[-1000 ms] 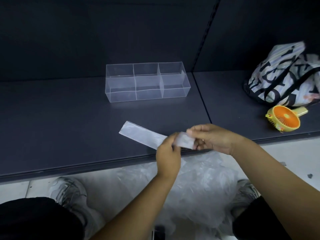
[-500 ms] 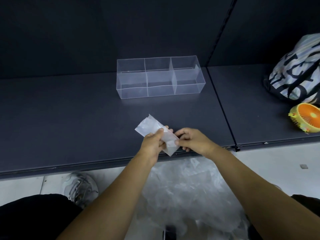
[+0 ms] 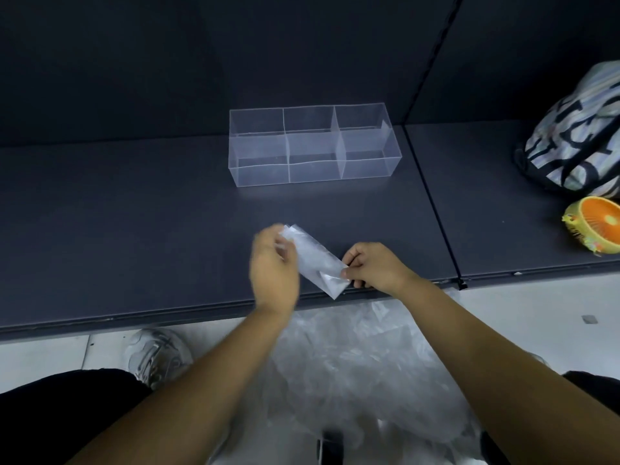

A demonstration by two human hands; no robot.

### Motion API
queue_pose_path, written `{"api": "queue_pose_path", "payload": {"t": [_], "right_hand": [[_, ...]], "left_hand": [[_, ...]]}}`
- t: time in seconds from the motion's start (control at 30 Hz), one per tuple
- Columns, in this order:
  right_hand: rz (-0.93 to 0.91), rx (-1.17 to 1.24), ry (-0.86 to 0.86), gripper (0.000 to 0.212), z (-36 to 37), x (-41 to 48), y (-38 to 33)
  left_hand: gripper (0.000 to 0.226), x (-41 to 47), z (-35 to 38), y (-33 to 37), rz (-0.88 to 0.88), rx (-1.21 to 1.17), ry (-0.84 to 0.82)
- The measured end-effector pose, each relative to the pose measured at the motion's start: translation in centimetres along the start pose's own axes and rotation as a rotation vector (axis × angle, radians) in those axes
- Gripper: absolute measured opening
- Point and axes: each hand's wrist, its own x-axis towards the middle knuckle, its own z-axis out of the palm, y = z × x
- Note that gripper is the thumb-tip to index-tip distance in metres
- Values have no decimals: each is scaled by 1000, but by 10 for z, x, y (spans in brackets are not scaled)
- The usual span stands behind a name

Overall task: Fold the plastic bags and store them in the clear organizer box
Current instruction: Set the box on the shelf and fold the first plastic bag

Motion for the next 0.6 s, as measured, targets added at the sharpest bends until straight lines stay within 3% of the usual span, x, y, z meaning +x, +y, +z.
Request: {"api": "queue_pose_path", "payload": {"t": [0.03,0.13,0.2,0.43,0.6], "right_hand": [[5,-2,-2,13,0,0,-1],[14,-3,5,13,-1,0,-1],[16,-9,13,13,0,0,-1],[23,-27,55,11,3,0,-5],[26,-46,76,10,6,0,-6]], "left_hand": [[19,-21,5,3,-81,-73,-60],[17,-59,23,10,-588,-381,-143],[13,-67,29,12,-724,-450,-162],[17,-85,29,15,-886,-464,-326],[18,-93,26,4,-831,-395,-314]]}}
